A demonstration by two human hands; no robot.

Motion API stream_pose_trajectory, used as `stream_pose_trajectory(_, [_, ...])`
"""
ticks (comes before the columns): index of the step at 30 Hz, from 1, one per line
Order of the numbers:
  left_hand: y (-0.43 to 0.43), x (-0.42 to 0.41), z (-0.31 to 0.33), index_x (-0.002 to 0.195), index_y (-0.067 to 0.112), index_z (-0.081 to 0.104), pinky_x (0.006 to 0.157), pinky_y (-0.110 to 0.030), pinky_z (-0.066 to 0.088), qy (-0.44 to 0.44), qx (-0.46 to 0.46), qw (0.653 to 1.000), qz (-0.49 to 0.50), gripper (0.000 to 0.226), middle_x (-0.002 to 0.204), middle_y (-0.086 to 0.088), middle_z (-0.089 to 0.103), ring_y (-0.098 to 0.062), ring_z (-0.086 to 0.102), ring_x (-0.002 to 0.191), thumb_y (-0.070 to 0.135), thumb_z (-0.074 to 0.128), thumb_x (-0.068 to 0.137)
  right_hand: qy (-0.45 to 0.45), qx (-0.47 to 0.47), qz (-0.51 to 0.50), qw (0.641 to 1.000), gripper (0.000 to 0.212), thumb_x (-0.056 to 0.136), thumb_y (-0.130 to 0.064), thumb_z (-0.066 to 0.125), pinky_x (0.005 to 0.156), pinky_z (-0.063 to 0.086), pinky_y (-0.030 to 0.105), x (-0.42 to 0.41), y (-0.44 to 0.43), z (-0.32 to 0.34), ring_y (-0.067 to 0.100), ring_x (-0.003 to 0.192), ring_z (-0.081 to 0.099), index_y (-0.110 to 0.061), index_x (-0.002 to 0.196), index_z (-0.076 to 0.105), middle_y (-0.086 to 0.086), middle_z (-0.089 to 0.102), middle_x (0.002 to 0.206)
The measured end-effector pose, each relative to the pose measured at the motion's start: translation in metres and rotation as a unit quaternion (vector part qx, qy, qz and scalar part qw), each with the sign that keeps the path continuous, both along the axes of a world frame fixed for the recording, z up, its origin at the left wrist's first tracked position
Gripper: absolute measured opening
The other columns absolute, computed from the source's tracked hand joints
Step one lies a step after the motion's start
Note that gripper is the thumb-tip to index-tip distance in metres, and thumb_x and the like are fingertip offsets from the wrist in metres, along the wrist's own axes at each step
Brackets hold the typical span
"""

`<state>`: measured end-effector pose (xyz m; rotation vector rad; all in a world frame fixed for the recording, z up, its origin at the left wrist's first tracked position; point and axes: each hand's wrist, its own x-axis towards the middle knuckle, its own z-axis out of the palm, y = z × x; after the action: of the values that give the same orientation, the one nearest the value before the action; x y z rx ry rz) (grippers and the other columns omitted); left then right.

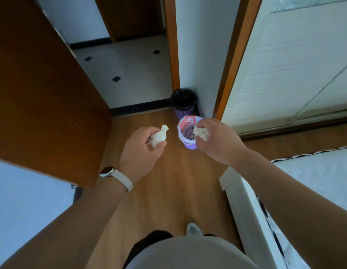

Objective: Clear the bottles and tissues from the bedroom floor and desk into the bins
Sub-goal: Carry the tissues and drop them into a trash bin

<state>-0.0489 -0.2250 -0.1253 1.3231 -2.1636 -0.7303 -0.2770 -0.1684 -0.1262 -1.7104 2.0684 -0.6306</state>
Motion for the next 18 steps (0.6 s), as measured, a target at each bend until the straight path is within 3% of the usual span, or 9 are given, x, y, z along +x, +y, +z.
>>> stream_pose_trajectory(5, [-0.061, 0.007, -0.007, 0.119, 0.025, 0.06, 0.082, -0.024, 0.053, -0.016, -0.002, 1.0, 0.003, 0.032, 0.109, 0.009, 0.061, -0.008, 0.058, 0.096, 0.032, 0.068, 0.088, 0.007, 0.031, 0.017, 0.999, 0.039, 0.087, -0.039, 0.063, 0.082, 0.044, 0.021, 0.009, -0.062, -0.012, 0.01, 0.096, 0.05, -0.036, 0.123, 0.05, -0.014, 0.05, 0.111])
stream_pose_trajectory(12, [-0.178, 0.02, -0.034, 0.118, 0.024, 0.06, 0.081, -0.019, 0.05, 0.001, 0.01, 1.0, -0.018, 0.031, 0.109, 0.012, 0.059, -0.005, 0.056, 0.096, 0.031, 0.068, 0.088, 0.039, 0.037, 0.013, 0.998, 0.034, 0.085, -0.039, 0.062, 0.091, 0.048, 0.032, 0.028, -0.169, -0.031, 0.009, 0.093, 0.052, -0.034, 0.117, 0.054, -0.014, 0.056, 0.107])
stream_pose_trajectory(15, [-0.24, 0.031, -0.044, 0.118, 0.026, 0.059, 0.077, -0.01, 0.044, 0.013, 0.029, 0.999, -0.02, 0.032, 0.11, 0.015, 0.056, -0.002, 0.055, 0.096, 0.031, 0.069, 0.088, 0.034, 0.059, -0.009, 0.998, 0.034, 0.083, -0.037, 0.064, 0.087, 0.047, 0.03, 0.043, -0.223, -0.033, 0.011, 0.09, 0.054, -0.033, 0.115, 0.054, -0.014, 0.055, 0.102])
stream_pose_trajectory(18, [-0.304, 0.05, -0.047, 0.119, 0.024, 0.06, 0.08, -0.012, 0.046, 0.028, 0.04, 0.998, -0.029, 0.033, 0.113, 0.013, 0.058, -0.003, 0.056, 0.099, 0.03, 0.07, 0.088, 0.05, 0.062, -0.016, 0.997, 0.029, 0.08, -0.043, 0.061, 0.077, 0.049, 0.029, 0.067, -0.279, -0.034, 0.012, 0.087, 0.058, -0.038, 0.108, 0.054, -0.015, 0.059, 0.099])
